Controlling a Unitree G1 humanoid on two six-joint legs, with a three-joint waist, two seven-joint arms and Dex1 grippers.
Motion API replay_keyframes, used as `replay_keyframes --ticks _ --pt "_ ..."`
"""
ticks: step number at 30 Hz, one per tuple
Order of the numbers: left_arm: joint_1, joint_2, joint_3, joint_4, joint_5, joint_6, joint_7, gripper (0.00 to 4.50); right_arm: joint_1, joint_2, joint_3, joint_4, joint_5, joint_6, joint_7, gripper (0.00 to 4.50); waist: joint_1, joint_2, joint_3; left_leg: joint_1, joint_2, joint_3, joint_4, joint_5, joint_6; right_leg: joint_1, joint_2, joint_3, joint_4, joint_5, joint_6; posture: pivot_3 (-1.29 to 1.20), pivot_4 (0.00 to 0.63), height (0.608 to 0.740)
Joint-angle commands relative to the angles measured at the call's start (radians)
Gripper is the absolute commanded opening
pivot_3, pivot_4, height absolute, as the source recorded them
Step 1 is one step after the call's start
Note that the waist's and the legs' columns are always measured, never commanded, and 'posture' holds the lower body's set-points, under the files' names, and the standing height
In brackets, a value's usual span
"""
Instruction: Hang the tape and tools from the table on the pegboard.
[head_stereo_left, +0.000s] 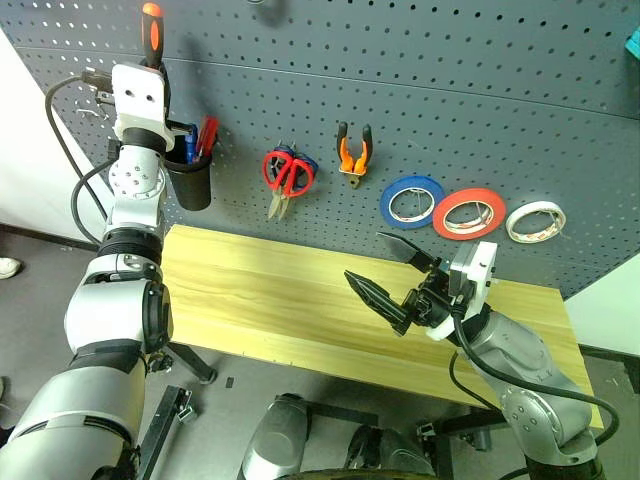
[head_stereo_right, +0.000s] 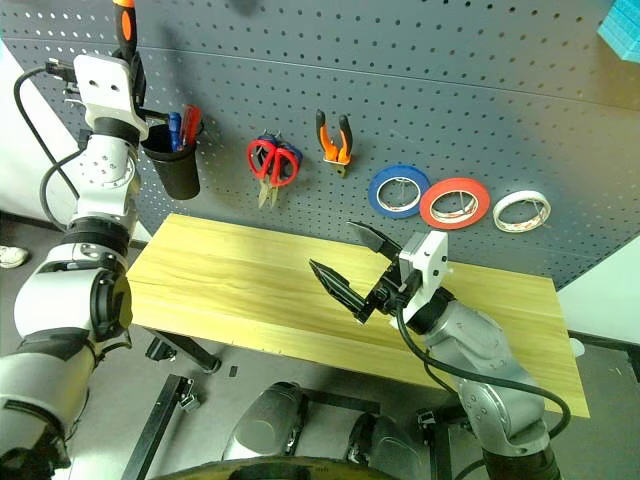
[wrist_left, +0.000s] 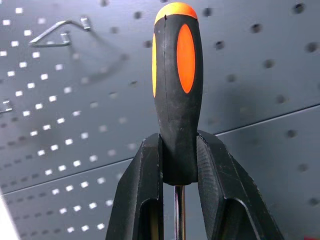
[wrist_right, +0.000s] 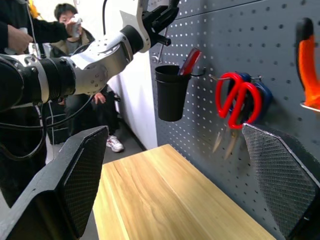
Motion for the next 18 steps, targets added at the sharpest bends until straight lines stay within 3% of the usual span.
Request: replay_keyframes --ticks 1,14,18 --pt "-0.046 -0.002 -0.009 -0.004 -0.009 -0.027 -0.01 0.55 -0.001 -0.006 -0.01 -0.048 0.009 -0.003 -0.008 4.5 -0.006 0.0 0.0 0.0 0.0 0.0 0.0 0.0 0.0 0.0 0.0 0.0 0.0 0.0 0.0 0.29 0.095 0.676" --pt "0.024 0.018 0.0 -0.022 -0.012 -0.046 0.0 0.55 -0.001 -0.017 -0.001 -0.06 -0.004 0.017 -0.035 4.5 -0.038 0.0 0.0 0.002 0.001 0.0 0.002 0.0 0.0 0.0 0.0 0.001 0.003 0.0 0.0 0.29 0.11 0.676" --pt "0.027 0.038 -0.012 -0.033 0.018 -0.07 0.057 1.84 -0.003 -0.017 0.002 -0.056 -0.008 0.02 -0.037 4.5 -0.039 0.0 0.0 0.002 0.001 0.0 0.002 0.0 0.0 0.0 0.0 0.001 0.004 0.0 0.0 0.29 0.109 0.676"
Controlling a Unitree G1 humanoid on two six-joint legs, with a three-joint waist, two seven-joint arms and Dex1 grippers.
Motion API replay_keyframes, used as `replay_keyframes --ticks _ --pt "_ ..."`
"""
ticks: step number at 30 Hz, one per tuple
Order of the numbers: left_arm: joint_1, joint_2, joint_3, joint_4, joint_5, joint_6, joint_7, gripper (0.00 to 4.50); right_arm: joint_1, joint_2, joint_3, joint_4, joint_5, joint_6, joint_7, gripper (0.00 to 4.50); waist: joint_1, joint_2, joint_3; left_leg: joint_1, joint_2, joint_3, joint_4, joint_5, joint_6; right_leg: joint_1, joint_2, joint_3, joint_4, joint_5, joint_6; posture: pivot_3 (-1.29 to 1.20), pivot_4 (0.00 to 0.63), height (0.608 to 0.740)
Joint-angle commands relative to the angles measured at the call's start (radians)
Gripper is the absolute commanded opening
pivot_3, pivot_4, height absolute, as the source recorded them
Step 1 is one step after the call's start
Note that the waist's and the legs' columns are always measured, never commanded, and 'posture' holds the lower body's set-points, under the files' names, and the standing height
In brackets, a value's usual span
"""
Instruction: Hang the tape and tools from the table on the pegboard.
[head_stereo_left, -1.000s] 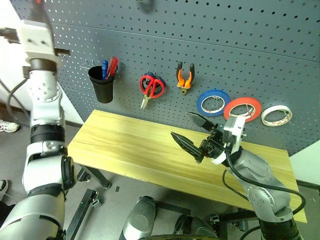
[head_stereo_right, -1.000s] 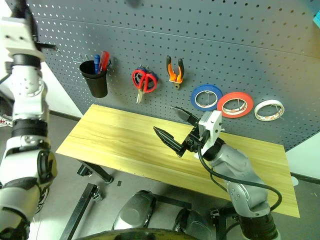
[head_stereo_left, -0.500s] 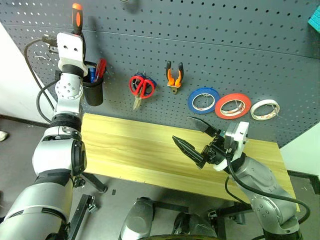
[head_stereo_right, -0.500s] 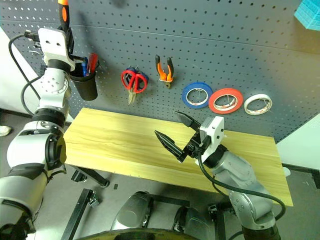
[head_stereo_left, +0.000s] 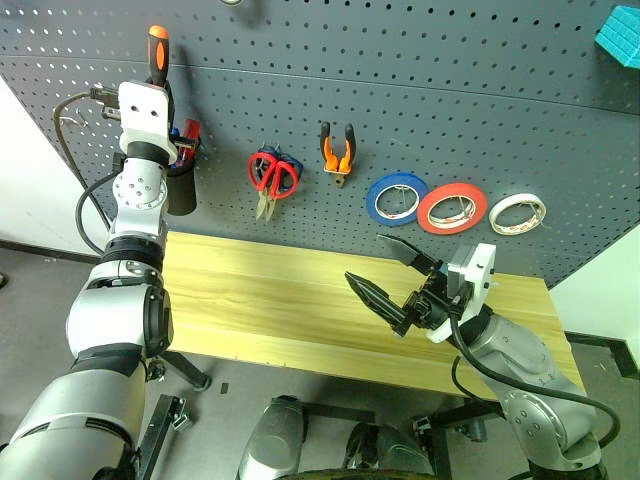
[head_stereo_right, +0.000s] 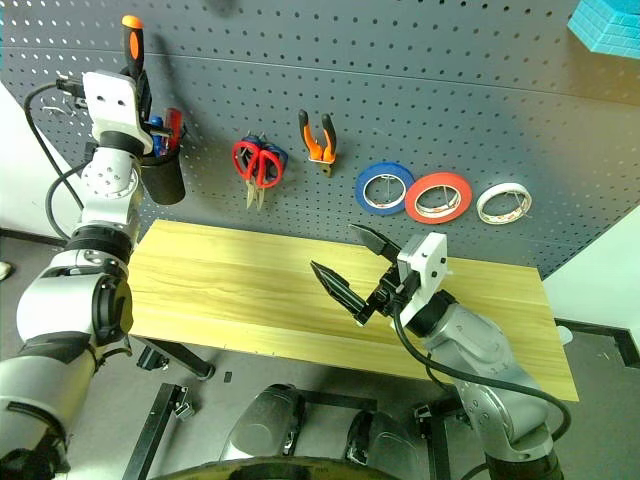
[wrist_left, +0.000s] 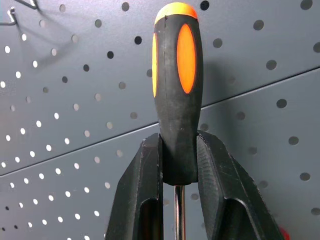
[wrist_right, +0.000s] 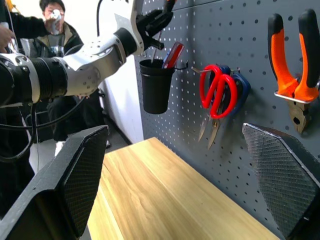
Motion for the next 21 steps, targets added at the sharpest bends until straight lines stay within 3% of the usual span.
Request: replay_keyframes --ticks 1,6,8,17,21 --pt "-0.014 0.037 -0.015 -0.042 0.021 -0.047 0.052 2.11 -0.012 -0.004 -0.002 -0.038 0.001 -0.003 -0.005 4.5 -0.001 0.0 0.0 0.0 0.0 0.0 0.0 0.0 0.0 0.0 0.0 0.0 0.0 0.0 0.0 0.29 0.109 0.676" --pt "-0.024 0.045 -0.019 -0.033 0.029 -0.06 0.08 3.92 -0.021 -0.002 -0.001 -0.036 -0.001 0.0 -0.01 4.5 0.001 0.0 0.0 0.001 0.0 0.001 0.0 0.0 0.0 0.0 0.0 0.001 0.001 0.0 0.0 0.29 0.108 0.676" --pt "-0.027 0.044 -0.023 -0.031 0.028 -0.06 0.081 4.46 -0.021 -0.003 -0.001 -0.035 -0.001 0.0 -0.012 4.5 0.002 0.0 0.0 0.001 0.001 0.001 0.001 0.0 0.0 0.0 0.0 0.001 0.001 0.0 0.0 0.29 0.108 0.676" --pt "-0.025 0.016 0.01 -0.155 -0.059 -0.101 0.034 4.46 -0.018 -0.001 0.002 -0.022 -0.018 -0.014 -0.007 4.5 0.003 0.0 0.0 0.0 0.001 0.001 0.006 0.0 0.0 0.0 -0.001 0.001 0.005 0.0 0.0 0.29 0.096 0.676" --pt "0.055 0.006 0.011 -0.449 -0.18 0.042 -0.12 4.46 -0.029 0.004 0.002 -0.005 -0.028 -0.031 0.004 4.5 -0.001 0.001 0.0 -0.001 0.002 0.001 0.009 -0.001 0.001 0.0 -0.001 0.001 0.007 0.0 0.0 0.3 0.065 0.676"
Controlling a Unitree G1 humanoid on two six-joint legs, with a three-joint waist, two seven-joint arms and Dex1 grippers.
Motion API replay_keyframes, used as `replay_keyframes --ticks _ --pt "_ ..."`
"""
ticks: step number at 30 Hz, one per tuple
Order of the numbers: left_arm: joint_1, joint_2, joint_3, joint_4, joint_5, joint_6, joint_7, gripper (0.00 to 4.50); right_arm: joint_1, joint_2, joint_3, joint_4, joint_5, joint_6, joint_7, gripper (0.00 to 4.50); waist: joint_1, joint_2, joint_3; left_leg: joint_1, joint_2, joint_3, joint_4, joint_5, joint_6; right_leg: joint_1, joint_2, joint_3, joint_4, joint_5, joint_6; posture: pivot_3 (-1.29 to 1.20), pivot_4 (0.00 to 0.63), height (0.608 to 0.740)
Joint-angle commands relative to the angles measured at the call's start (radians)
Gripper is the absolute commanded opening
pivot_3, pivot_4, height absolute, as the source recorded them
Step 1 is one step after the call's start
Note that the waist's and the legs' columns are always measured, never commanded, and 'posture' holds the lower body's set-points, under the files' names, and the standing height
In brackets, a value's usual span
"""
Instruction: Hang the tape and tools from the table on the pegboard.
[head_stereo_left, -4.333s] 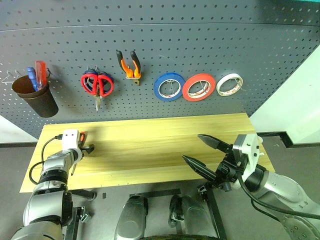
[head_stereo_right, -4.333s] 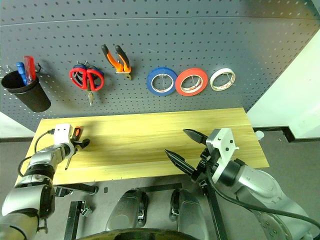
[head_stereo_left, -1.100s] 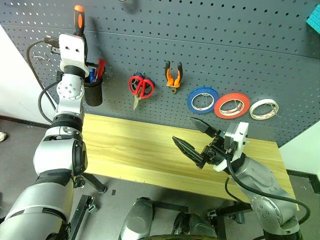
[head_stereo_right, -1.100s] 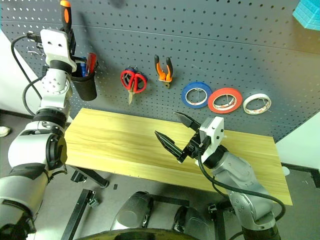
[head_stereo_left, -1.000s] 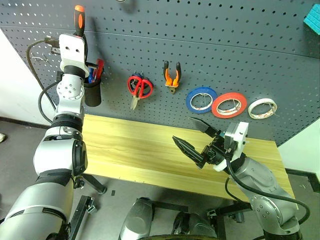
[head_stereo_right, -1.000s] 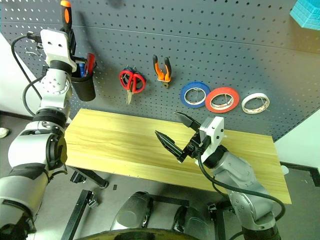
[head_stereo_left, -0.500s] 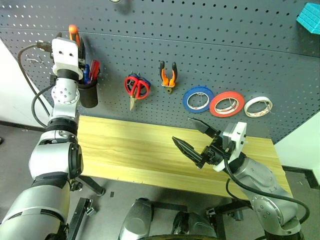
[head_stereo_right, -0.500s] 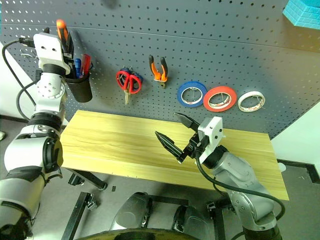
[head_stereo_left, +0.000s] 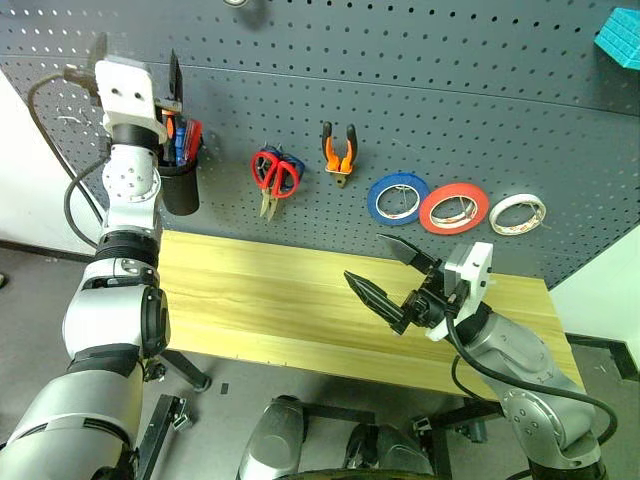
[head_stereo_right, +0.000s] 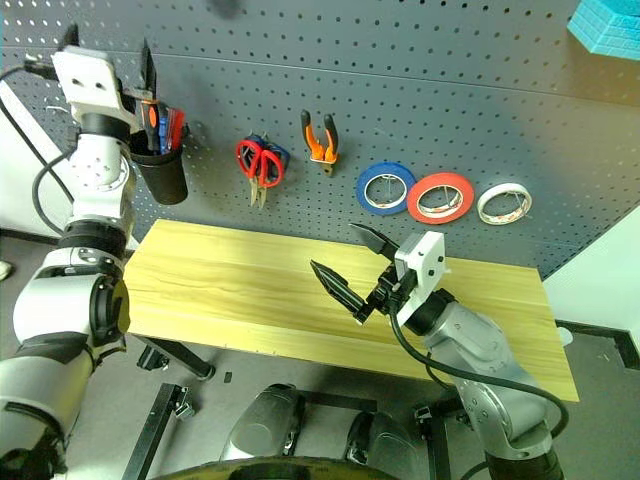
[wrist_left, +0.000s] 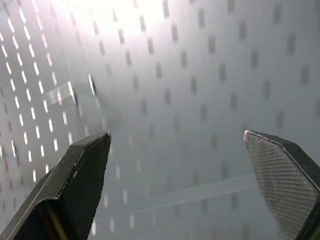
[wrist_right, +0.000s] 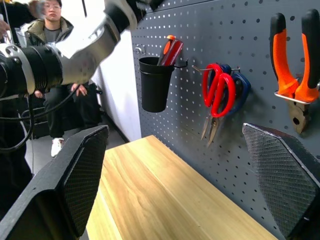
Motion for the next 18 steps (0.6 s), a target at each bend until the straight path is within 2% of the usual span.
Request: replay_keyframes --ticks 1,6,9,14,17,18 --pt "0.083 0.008 -0.006 -0.319 -0.102 0.139 -0.135 4.46 -0.025 0.006 -0.003 0.001 -0.011 -0.039 0.016 4.5 -0.003 0.001 -0.001 0.0 0.0 0.0 0.0 0.0 0.0 0.0 0.0 0.0 0.0 0.0 0.0 0.3 0.06 0.676" --pt "0.298 0.025 -0.001 -0.766 -0.152 0.365 -0.194 4.46 -0.06 0.019 -0.002 0.077 -0.042 -0.088 0.047 4.5 -0.018 0.004 -0.006 0.001 0.0 0.001 0.002 0.0 0.001 0.001 0.0 0.002 0.002 0.0 0.0 0.33 0.018 0.676" --pt "0.426 0.015 0.017 -0.949 -0.177 0.517 -0.186 4.46 -0.084 0.029 -0.004 0.143 -0.061 -0.132 0.073 4.5 -0.015 0.004 -0.011 0.002 0.0 0.0 0.002 0.0 0.0 0.002 0.001 0.002 0.002 0.0 0.0 0.35 0.0 0.676" --pt "0.681 -0.055 -0.028 -1.055 -0.202 0.74 -0.197 4.46 -0.122 0.043 -0.023 0.267 -0.099 -0.21 0.104 4.5 -0.012 0.018 -0.035 0.006 -0.001 0.001 0.001 -0.001 0.001 0.005 0.0 0.003 0.001 0.0 0.0 0.35 0.0 0.676" --pt "0.841 -0.085 -0.072 -1.049 -0.211 0.821 -0.254 4.46 -0.104 0.062 -0.036 0.331 -0.14 -0.267 0.082 4.5 -0.014 0.02 -0.039 0.008 0.0 0.0 0.001 -0.001 0.001 0.007 0.001 0.002 0.001 0.0 0.0 0.32 0.0 0.676" --pt "0.885 -0.089 -0.088 -1.026 -0.196 0.788 -0.278 4.46 -0.085 0.067 -0.038 0.347 -0.155 -0.286 0.077 4.5 -0.016 0.02 -0.04 0.008 0.001 0.0 0.001 -0.001 0.001 0.007 0.001 0.002 0.001 0.0 0.0 0.3 0.0 0.676"
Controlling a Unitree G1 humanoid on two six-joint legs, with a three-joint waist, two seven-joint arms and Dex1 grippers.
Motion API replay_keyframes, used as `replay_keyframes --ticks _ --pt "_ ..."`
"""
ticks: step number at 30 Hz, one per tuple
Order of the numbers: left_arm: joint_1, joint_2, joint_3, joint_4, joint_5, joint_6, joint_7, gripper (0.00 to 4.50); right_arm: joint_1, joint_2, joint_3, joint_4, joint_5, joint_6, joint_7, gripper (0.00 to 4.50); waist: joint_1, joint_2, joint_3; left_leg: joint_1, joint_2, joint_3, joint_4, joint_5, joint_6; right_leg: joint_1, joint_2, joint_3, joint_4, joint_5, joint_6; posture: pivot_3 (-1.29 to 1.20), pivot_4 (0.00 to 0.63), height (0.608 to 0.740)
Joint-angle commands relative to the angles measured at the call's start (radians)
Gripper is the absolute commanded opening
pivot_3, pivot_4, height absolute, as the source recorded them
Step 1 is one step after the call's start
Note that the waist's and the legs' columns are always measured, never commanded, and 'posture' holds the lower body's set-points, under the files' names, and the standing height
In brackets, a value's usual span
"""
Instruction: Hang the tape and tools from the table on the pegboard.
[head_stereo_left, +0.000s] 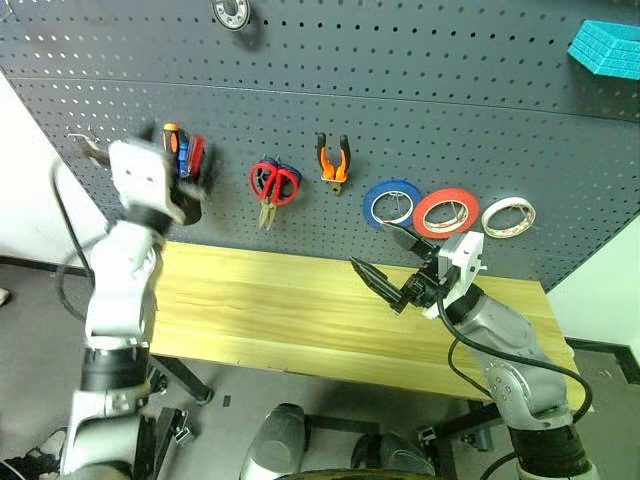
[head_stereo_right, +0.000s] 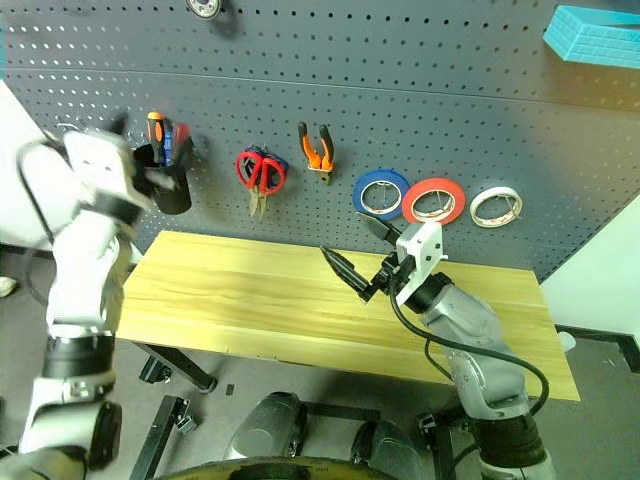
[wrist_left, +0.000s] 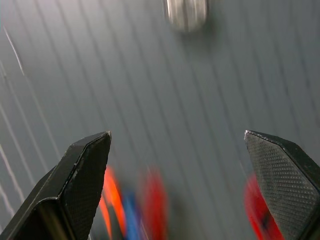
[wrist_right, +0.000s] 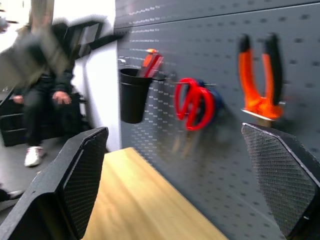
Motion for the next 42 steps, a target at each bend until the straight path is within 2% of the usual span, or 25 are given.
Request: replay_keyframes --ticks 1,6,13,15,17,18,19,20,21,22,29,35,42 --pt "0.101 -0.003 -0.062 0.028 0.001 0.016 -0.092 4.46 0.038 0.024 -0.029 0.047 -0.052 -0.086 -0.021 4.5 -0.003 0.0 0.0 0.0 0.0 0.0 -0.001 0.0 0.0 -0.001 0.0 0.0 -0.001 0.0 0.0 0.29 0.0 0.676" --pt "0.221 -0.037 -0.074 0.147 -0.053 -0.06 -0.228 4.46 0.167 0.03 -0.05 0.053 -0.079 -0.134 -0.037 4.5 -0.008 0.003 -0.002 -0.002 0.001 -0.001 -0.001 0.0 0.0 -0.003 -0.001 0.0 -0.001 0.0 0.0 0.27 0.0 0.676" --pt "0.3 -0.047 -0.052 0.104 -0.073 -0.029 -0.248 4.46 0.35 0.037 -0.103 -0.004 -0.081 -0.144 -0.085 4.5 -0.033 0.01 -0.007 -0.002 0.001 -0.003 -0.001 -0.001 -0.001 -0.003 -0.002 0.001 -0.002 -0.001 0.0 0.27 0.0 0.676" --pt "0.321 -0.046 -0.06 0.089 -0.083 -0.019 -0.27 4.46 0.379 0.051 -0.101 -0.018 -0.084 -0.138 -0.105 4.5 -0.044 0.015 -0.01 -0.002 0.003 -0.003 -0.001 -0.003 -0.003 -0.002 0.0 0.001 -0.005 -0.001 0.0 0.26 0.0 0.676" --pt "0.328 -0.057 -0.069 0.078 -0.093 -0.008 -0.278 4.46 0.395 0.066 -0.097 -0.023 -0.071 -0.136 -0.11 4.5 -0.059 0.026 -0.019 -0.004 0.008 -0.005 -0.008 -0.003 -0.003 0.003 0.003 -0.004 -0.019 0.0 0.001 0.27 0.0 0.676" --pt "0.326 -0.061 -0.073 0.078 -0.094 -0.002 -0.282 4.46 0.397 0.075 -0.098 -0.02 -0.07 -0.131 -0.12 4.5 -0.052 0.029 -0.029 -0.007 0.017 -0.006 -0.014 -0.003 -0.003 0.009 0.01 -0.005 -0.034 0.005 0.009 0.26 0.0 0.676" --pt "0.323 -0.065 -0.076 0.078 -0.091 -0.001 -0.281 4.46 0.396 0.085 -0.101 -0.01 -0.061 -0.124 -0.123 4.5 -0.052 0.018 -0.034 -0.011 0.031 -0.001 -0.021 0.0 0.001 0.007 0.016 -0.006 -0.028 0.007 0.017 0.26 0.0 0.676" --pt "0.319 -0.071 -0.078 0.082 -0.092 0.002 -0.28 4.46 0.392 0.093 -0.102 0.003 -0.059 -0.127 -0.122 4.5 -0.058 0.004 -0.038 -0.003 0.028 0.012 -0.02 0.0 0.001 0.008 -0.01 0.002 0.033 -0.024 0.02 0.26 0.0 0.676" --pt "0.316 -0.077 -0.082 0.085 -0.094 0.006 -0.285 4.46 0.383 0.104 -0.107 0.026 -0.066 -0.144 -0.126 4.5 -0.058 0.003 -0.038 -0.003 0.016 0.019 -0.01 -0.002 0.001 0.004 -0.021 0.02 0.045 -0.066 0.019 0.26 0.0 0.676" --pt "0.313 -0.081 -0.087 0.088 -0.092 0.006 -0.29 4.46 0.371 0.113 -0.114 0.049 -0.072 -0.154 -0.134 4.5 -0.057 0.006 -0.039 -0.002 0.006 0.02 -0.004 -0.007 -0.002 0.004 -0.022 0.023 0.056 -0.077 0.019 0.26 0.0 0.676" --pt "0.29 -0.091 -0.099 0.101 -0.1 0.007 -0.327 4.46 0.336 0.124 -0.124 0.098 -0.047 -0.157 -0.107 4.5 -0.084 0.009 -0.041 -0.004 0.006 0.006 0.001 -0.005 -0.004 0.008 -0.019 0.014 0.057 -0.077 0.017 0.27 0.0 0.676" --pt "0.293 -0.098 -0.106 0.107 -0.1 0.009 -0.347 4.46 0.322 0.127 -0.12 0.114 -0.03 -0.152 -0.07 4.5 -0.108 0.009 -0.041 -0.004 0.006 0.006 0.003 -0.005 -0.004 0.011 -0.022 0.014 0.056 -0.078 0.016 0.27 0.0 0.676" --pt "0.28 -0.112 -0.094 0.125 -0.095 0.009 -0.337 4.46 0.314 0.131 -0.109 0.105 -0.022 -0.137 -0.051 4.5 -0.111 0.009 -0.04 -0.004 0.005 0.004 0.003 -0.005 -0.004 0.011 -0.022 0.014 0.056 -0.077 0.017 0.27 0.0 0.676"
